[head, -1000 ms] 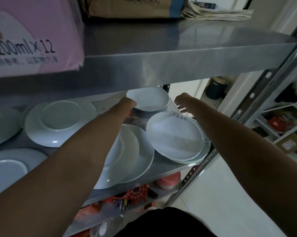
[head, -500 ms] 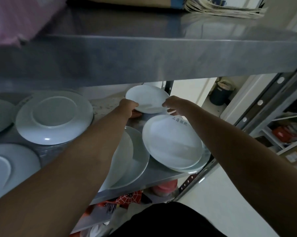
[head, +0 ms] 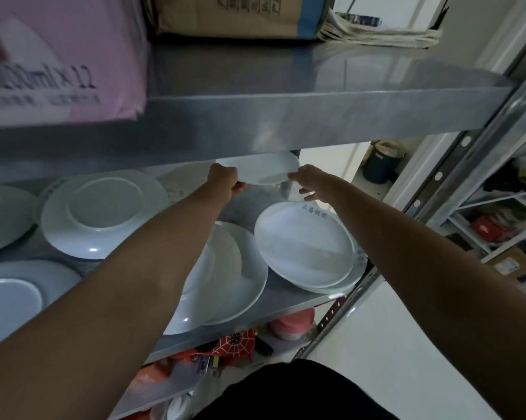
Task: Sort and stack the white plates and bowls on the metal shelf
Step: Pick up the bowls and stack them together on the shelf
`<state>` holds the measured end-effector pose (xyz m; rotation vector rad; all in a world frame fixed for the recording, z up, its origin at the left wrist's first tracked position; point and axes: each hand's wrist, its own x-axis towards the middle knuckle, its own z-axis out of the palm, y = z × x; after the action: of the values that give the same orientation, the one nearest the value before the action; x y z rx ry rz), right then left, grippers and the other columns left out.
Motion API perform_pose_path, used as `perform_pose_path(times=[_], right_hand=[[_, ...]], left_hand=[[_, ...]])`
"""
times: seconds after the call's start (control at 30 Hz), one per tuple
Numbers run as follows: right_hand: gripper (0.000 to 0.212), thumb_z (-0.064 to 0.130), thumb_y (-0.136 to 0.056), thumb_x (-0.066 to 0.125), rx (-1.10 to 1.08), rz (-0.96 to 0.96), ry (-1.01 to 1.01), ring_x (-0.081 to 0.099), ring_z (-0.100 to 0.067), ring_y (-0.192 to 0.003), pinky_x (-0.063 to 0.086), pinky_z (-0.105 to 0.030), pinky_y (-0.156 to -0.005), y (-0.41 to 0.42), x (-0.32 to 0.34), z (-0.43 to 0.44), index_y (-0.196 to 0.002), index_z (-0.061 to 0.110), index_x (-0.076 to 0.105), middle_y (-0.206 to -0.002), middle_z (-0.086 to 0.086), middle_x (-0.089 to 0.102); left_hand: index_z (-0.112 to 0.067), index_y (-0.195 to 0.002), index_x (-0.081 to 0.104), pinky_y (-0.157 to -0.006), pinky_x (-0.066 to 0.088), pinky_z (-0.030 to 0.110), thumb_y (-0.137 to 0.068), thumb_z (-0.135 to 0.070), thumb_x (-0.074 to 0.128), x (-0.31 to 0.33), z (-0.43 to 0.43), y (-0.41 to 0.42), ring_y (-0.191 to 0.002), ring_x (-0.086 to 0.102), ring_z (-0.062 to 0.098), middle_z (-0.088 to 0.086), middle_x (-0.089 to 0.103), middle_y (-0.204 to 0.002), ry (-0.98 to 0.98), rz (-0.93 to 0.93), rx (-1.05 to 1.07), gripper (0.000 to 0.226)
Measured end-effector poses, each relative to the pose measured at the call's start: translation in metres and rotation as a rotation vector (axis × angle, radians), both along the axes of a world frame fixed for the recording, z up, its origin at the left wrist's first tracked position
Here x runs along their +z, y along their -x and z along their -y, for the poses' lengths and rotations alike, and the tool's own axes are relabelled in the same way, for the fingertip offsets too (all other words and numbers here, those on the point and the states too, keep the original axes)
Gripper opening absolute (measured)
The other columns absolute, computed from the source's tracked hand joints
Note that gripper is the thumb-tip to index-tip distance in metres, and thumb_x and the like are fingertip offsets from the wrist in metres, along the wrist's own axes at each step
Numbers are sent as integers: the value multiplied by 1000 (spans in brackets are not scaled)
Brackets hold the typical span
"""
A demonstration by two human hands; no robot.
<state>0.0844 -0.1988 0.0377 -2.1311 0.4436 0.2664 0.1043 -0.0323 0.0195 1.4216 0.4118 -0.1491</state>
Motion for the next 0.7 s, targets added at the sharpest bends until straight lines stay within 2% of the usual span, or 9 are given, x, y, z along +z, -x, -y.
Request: perform_pose_path(times=[0.1, 0.2, 0.23, 0.3, 0.4, 0.5, 0.6, 0.7], right_hand=[[27, 31, -99, 42, -96, 73, -104, 59, -25, -82, 48, -34, -74, 12, 10, -2, -113, 9, 47, -95, -10, 54], [26, 29, -100, 40, -212, 84, -192, 54, -19, -58, 44, -25, -55, 32, 15, -2, -106, 5, 49, -77, -10, 57], [27, 26, -99, 41, -240, 70, -210, 53, -18, -55, 43, -24, -53, 40, 15, -3, -109, 3, 50, -71, -10, 57], [31, 20, -97, 42, -286, 25, -212, 52, -17, -54, 42, -23, -52, 58, 14, -6, -119, -1, 50, -66, -10, 56], [33, 15, -97, 43, -344, -42, -156, 50, -15, -51, 39, -22, -47, 88, 9, -8, -123, -4, 48, -64, -9, 56], [34, 15, -97, 43, -371, -87, -148, 47, -16, -50, 35, -22, -46, 116, -1, -8, -125, -5, 46, -64, -11, 57], [36, 17, -97, 44, -396, -111, -151, 45, -16, -49, 35, -24, -47, 138, -11, -9, -126, -5, 45, -63, -11, 55], [34, 17, -98, 45, -417, -144, -116, 42, -16, -46, 33, -21, -41, 149, -16, -9, -125, -4, 45, -54, -10, 54]], left_hand=[[-4, -109, 42, -31, 44, 13, -95, 3, 36, 13, -11, 10, -53, 52, 15, 13, 53, -72, -35, 32, -57, 16], [1, -105, 44, -32, 45, 14, -93, 5, 36, 22, -17, 23, -38, 56, 12, 19, 55, -76, -129, 41, -147, 15], [6, -108, 47, -34, 47, 16, -92, 6, 36, 22, -16, 29, -36, 57, 13, 21, 54, -75, -147, 55, -183, 20], [15, -121, 46, -39, 49, 19, -90, 7, 37, 17, -15, 42, -46, 57, 20, 18, 52, -68, -154, 61, -246, 34], [13, -128, 44, -33, 47, 15, -90, 6, 40, 8, -13, 59, -55, 53, 20, 18, 54, -72, -178, 32, -333, 39], [13, -121, 48, -32, 46, 15, -91, 6, 41, 1, -12, 76, -54, 54, 18, 16, 54, -66, -256, 7, -412, 32], [2, -108, 50, -28, 40, 11, -90, 5, 41, -2, -12, 92, -49, 50, 17, 13, 52, -62, -347, 18, -501, 20], [1, -87, 51, -28, 32, 8, -88, 4, 43, -4, -14, 102, -29, 48, 10, 12, 54, -60, -427, 30, -560, 8]])
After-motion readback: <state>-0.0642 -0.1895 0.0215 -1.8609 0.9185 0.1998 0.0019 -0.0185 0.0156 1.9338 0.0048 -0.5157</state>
